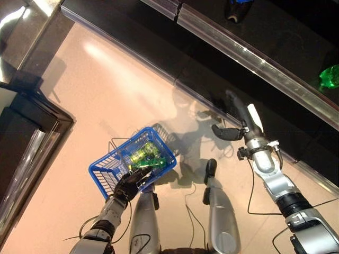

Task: Pick up the drink and place into the basket.

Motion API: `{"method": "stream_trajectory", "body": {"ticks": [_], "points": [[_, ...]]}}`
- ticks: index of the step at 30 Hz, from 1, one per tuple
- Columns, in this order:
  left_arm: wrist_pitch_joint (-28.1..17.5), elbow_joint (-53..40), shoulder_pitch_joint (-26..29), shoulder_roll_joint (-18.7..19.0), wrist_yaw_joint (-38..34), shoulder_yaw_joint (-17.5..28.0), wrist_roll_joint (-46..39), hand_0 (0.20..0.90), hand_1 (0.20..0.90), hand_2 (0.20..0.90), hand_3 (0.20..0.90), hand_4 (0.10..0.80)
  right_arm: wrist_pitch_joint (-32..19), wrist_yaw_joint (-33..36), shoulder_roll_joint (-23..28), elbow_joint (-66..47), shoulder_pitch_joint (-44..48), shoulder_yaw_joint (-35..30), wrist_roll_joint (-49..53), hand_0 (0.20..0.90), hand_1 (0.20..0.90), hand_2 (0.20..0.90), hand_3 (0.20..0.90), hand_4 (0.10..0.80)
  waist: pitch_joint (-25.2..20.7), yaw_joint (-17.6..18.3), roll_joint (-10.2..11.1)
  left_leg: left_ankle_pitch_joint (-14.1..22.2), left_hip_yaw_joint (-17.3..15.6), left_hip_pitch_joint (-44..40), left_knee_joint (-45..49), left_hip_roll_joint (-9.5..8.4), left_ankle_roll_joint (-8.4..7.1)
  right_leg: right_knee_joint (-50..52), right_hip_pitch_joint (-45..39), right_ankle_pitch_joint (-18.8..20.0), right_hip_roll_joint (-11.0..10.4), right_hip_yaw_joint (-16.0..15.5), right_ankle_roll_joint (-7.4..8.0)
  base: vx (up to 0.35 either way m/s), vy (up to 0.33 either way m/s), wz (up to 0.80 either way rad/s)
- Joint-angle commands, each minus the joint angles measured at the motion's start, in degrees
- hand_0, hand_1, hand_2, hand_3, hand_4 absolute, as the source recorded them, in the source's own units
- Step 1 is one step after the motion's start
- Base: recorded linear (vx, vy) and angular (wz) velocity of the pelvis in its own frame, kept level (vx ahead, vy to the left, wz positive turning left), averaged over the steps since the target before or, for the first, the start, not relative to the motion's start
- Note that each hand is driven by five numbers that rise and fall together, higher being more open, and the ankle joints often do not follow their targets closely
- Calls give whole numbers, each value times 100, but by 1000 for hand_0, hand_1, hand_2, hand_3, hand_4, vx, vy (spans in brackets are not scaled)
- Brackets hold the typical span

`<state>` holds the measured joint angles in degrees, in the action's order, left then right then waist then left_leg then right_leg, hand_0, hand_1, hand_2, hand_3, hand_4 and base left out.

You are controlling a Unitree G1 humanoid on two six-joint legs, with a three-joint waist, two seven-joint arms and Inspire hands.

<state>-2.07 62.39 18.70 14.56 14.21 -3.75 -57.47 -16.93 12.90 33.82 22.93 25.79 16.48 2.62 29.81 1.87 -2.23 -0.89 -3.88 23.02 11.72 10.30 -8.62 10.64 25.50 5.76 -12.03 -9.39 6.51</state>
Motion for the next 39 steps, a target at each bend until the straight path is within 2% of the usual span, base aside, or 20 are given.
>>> {"method": "stream_trajectory", "body": {"ticks": [1, 11, 14, 23, 30, 39], "points": [[-569, -187, -486, 545, 444, 150, -184, 300, 300, 300, 200, 100, -685, 351, 326, -890, 164, -522, 108, 900, 900, 900, 900, 800, -287, 31, 74, -44, 106, 284, 220, 38, 286, 448, 15, -523, -347, 301, 189, 0, 0, 0], [-602, -174, -509, 500, 535, 92, -222, 300, 300, 300, 200, 100, -926, 565, 593, -1039, 659, -890, 543, 900, 900, 900, 900, 800, -177, 26, -6, 14, 51, 263, 300, 70, 283, 466, -11, -549, -381, 273, 168, 0, 0, 0], [-586, -158, -543, 470, 578, 41, -217, 300, 300, 300, 200, 100, -1066, 630, 693, -1019, 1002, -1176, 883, 900, 900, 900, 900, 800, -159, -1, -71, 19, 19, 211, 296, 71, 275, 464, -66, -565, -392, 259, 152, 43, 19, -1], [-526, -255, -588, 432, 549, -60, -245, 300, 300, 300, 200, 100, -1083, 745, 993, -958, 1618, -1303, 1176, 900, 900, 900, 900, 800, -140, -61, -180, -17, -27, 103, 193, 34, 278, 402, -144, -553, -433, 205, 145, 7, 6, 0], [-456, -318, -591, 436, 497, -172, -232, 300, 300, 300, 200, 100, -855, 646, 1167, -770, 2174, -1253, 1667, 900, 900, 900, 900, 800, -135, -119, -223, -36, -50, 45, 170, 40, 273, 387, -199, -551, -449, 169, 137, 0, 0, 0], [-361, -376, -586, 516, 466, -348, -247, 300, 300, 300, 200, 100, -500, 284, 1428, 272, 3049, -940, 2516, 900, 900, 900, 900, 800, -131, -242, -293, -54, -57, -25, 162, 26, 273, 388, -273, -558, -493, 105, 124, 8, 4, 0]]}}
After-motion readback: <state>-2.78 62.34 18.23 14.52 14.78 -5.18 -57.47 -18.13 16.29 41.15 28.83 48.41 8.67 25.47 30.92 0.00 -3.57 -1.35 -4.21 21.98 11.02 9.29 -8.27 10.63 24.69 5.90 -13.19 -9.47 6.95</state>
